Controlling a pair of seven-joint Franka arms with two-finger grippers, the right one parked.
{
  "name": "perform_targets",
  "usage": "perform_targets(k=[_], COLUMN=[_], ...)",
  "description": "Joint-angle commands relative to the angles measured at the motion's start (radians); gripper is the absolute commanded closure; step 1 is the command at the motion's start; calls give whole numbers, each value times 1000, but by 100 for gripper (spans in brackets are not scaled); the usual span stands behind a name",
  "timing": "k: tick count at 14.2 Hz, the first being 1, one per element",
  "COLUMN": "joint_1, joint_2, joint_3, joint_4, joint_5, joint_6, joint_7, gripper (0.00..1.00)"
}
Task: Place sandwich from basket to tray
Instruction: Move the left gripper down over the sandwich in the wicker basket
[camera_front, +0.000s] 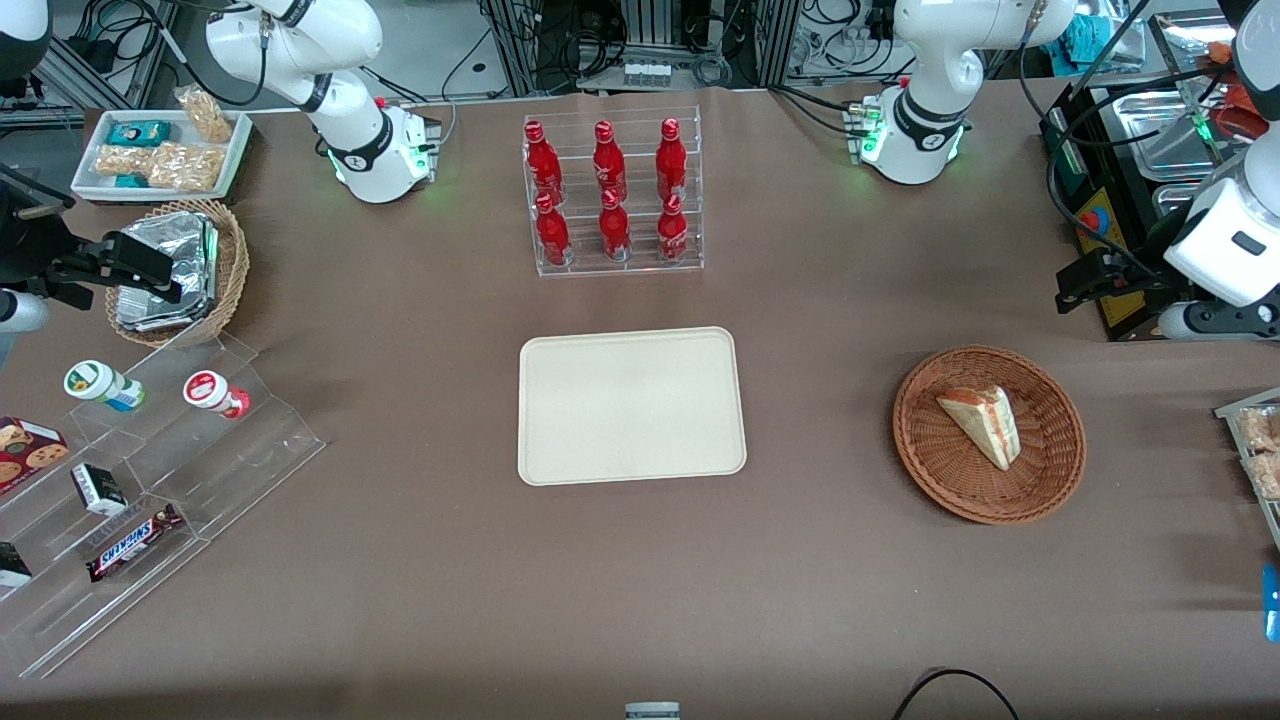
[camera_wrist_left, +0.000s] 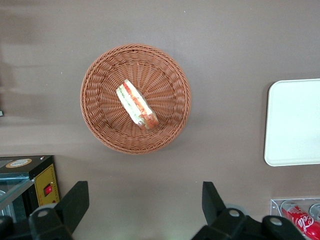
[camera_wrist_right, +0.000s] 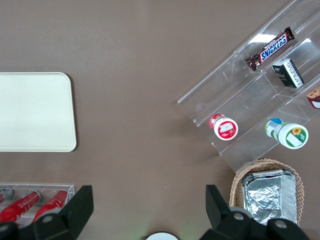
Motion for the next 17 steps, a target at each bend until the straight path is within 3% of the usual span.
perform_targets(k=[1,6,9,12,14,17], joint_1=[-11,3,5,8,8,6], joint_2=[6,101,123,118,118,132], joint_3=[5,7,9,39,41,41], joint_4=[21,-81,-270,-475,-572,-605], joint_5=[11,20,68,66,65,63], joint_6=[-22,-5,262,580,746,802], joint_7=[0,-9,-11,-25,-195,-528], gripper=[0,0,0,0,0,0])
